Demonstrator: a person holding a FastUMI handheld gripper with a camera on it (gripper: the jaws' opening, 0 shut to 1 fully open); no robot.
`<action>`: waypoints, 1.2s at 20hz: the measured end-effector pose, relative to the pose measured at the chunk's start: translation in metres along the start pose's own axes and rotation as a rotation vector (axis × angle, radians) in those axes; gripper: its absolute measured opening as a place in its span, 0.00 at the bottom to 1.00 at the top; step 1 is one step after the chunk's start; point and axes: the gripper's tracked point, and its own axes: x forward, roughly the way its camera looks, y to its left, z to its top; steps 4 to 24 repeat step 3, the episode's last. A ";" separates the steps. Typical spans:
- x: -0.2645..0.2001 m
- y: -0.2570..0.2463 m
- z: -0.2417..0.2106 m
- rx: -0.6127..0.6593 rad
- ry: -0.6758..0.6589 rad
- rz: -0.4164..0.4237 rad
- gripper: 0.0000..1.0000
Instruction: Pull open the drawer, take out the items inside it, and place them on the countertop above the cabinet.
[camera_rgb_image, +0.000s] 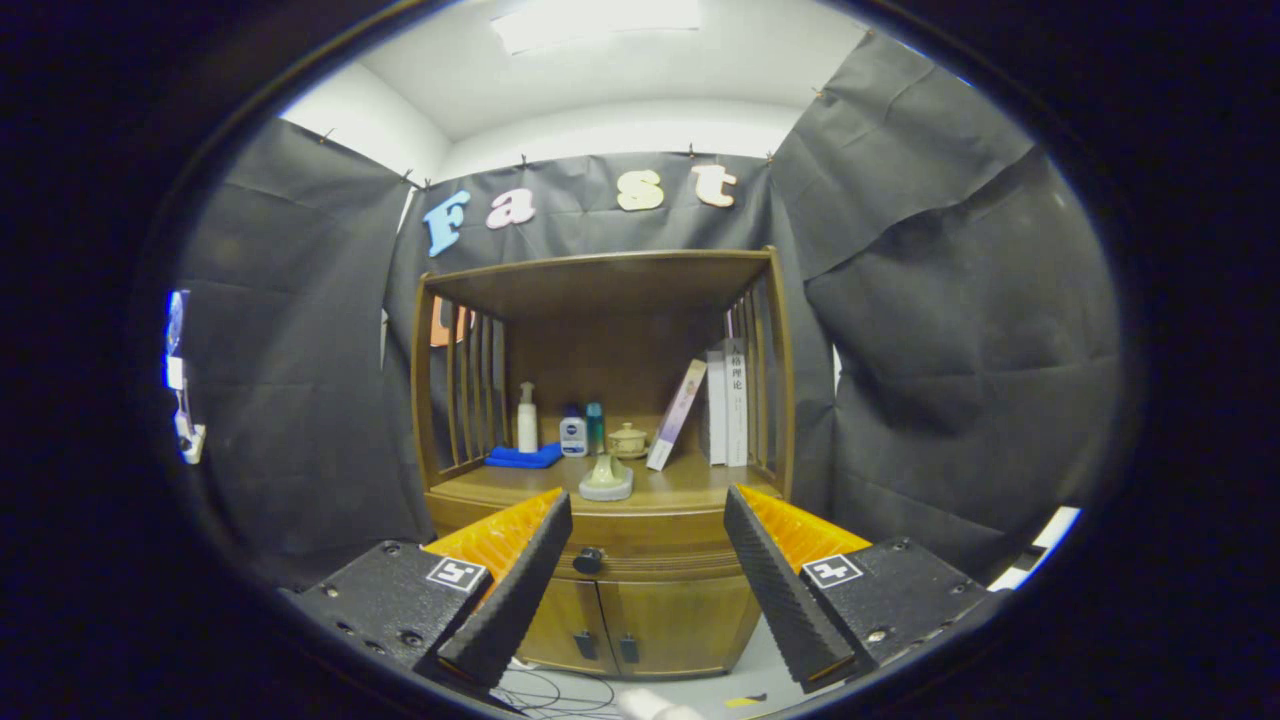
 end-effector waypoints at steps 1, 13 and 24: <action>-0.002 0.002 0.003 0.004 -0.004 0.008 1.00; -0.006 0.003 0.007 0.006 -0.013 0.022 1.00; -0.006 0.003 0.007 0.006 -0.013 0.022 1.00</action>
